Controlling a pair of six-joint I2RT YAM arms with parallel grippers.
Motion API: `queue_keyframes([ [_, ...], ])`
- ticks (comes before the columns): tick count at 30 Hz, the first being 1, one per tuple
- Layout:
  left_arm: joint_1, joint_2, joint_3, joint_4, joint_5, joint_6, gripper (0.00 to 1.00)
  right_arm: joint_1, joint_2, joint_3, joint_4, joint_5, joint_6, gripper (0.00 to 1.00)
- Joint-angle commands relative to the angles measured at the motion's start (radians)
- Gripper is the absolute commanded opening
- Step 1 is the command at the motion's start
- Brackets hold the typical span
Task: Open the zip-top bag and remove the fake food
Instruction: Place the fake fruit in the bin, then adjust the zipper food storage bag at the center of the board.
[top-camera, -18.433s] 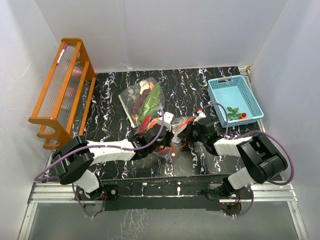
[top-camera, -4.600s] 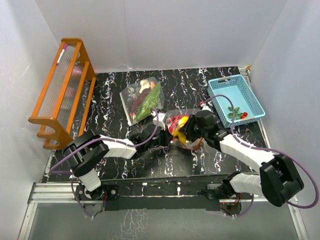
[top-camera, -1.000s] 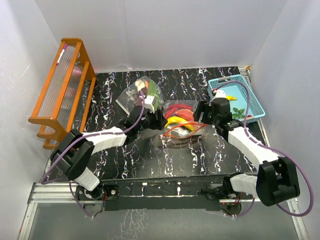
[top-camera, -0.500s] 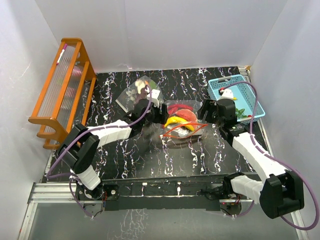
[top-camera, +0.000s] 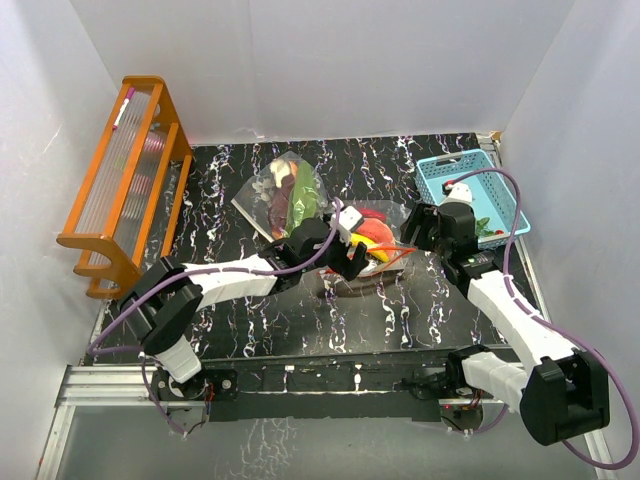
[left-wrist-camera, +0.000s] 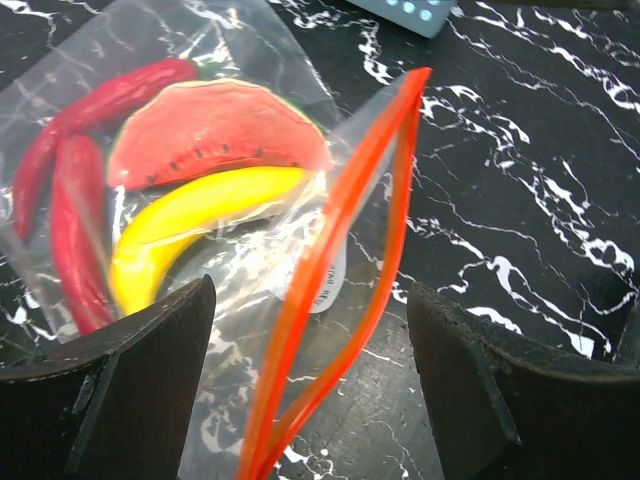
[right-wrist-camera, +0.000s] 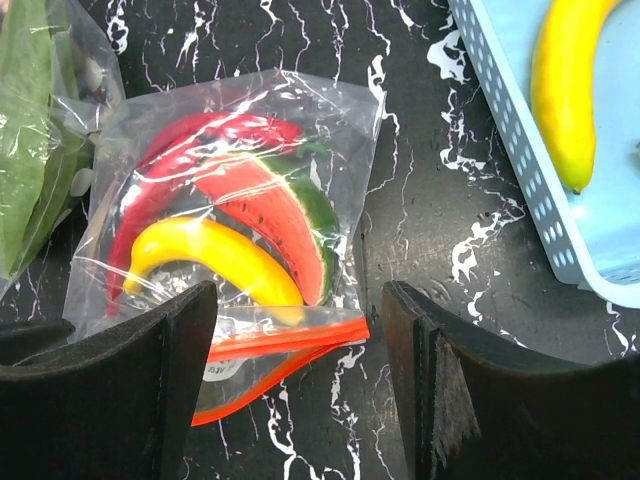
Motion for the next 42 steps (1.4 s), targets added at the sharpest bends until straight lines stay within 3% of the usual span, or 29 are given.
queue_keyframes([
  [1, -0.018, 0.009, 0.042, -0.017, -0.019, 0.076, 0.76, -0.005, -0.002, 0.003, 0.045, -0.008, 0.012, 0.68],
  [7, -0.018, 0.050, 0.072, -0.026, -0.015, 0.084, 0.67, -0.008, -0.013, 0.002, 0.031, -0.018, 0.016, 0.68],
  [17, -0.020, 0.074, 0.073, -0.010, -0.011, 0.065, 0.42, -0.028, -0.027, -0.026, 0.029, -0.058, 0.031, 0.68],
  [27, -0.019, 0.080, 0.071, 0.004, -0.035, 0.056, 0.02, -0.040, -0.056, -0.050, 0.026, -0.144, 0.095, 0.68],
  [31, -0.019, 0.083, 0.070, 0.012, -0.045, 0.048, 0.00, -0.046, -0.096, -0.077, 0.046, -0.201, 0.148, 0.61],
  [42, -0.020, 0.123, 0.114, 0.040, -0.076, -0.007, 0.00, -0.047, -0.134, -0.273, 0.205, -0.429, 0.376, 0.61],
])
